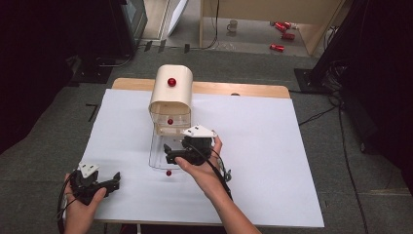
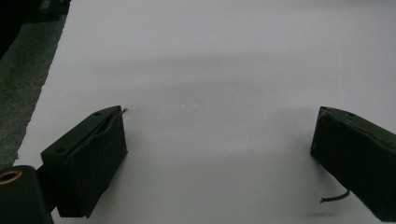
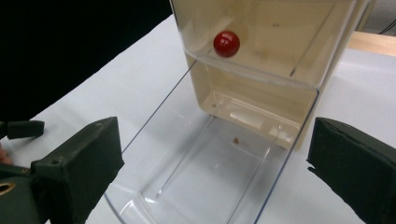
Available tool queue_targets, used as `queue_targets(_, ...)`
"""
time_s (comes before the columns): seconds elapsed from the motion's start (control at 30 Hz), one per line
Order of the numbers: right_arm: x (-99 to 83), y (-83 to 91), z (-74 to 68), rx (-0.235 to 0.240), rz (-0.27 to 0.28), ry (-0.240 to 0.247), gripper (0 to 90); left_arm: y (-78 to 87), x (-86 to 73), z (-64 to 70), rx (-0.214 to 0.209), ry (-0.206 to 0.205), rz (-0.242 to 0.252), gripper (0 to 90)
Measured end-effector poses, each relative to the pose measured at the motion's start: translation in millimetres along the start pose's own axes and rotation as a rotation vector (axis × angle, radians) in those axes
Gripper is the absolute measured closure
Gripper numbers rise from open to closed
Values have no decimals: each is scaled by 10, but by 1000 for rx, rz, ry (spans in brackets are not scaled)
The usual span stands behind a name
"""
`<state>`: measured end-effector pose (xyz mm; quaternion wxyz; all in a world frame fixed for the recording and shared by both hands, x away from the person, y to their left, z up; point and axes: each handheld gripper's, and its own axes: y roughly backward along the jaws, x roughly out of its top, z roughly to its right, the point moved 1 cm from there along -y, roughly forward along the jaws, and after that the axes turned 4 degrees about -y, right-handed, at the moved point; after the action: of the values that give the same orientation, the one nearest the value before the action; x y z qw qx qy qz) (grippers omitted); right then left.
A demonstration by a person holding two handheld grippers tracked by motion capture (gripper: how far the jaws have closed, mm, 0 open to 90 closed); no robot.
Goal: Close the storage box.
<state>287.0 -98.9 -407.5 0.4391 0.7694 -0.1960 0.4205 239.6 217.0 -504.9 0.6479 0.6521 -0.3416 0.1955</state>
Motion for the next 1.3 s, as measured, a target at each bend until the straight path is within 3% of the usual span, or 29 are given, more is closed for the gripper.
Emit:
queue_targets(0.23, -180, 105, -84, -3, -2, 19, 24, 1, 0, 0, 0, -1, -2, 37)
queue_targets(0.33, -306, 135, -117, -2, -26, 37, 24, 1, 0, 2, -1, 2, -1, 37)
queue_targets(0.57, -501, 145, -141, -20, -36, 37, 38, 0, 1, 1, 0, -2, -3, 37)
queue_targets(0.6, -560, 146, -147, -46, -26, 31, 73, 1, 1, 1, -1, -2, -3, 37)
queue_targets(0.93, -755, 113, -206, -65, -31, 9, 152, 2, -2, 1, 0, -1, -1, 37)
queue_targets(1.1, -863, 111, -210, -77, -24, -34, 207, 2, -3, 3, 0, 0, 1, 37)
queue_targets(1.3, -998, 67, -214, -84, -44, -41, 316, 2, -3, 2, 0, -1, 0, 37)
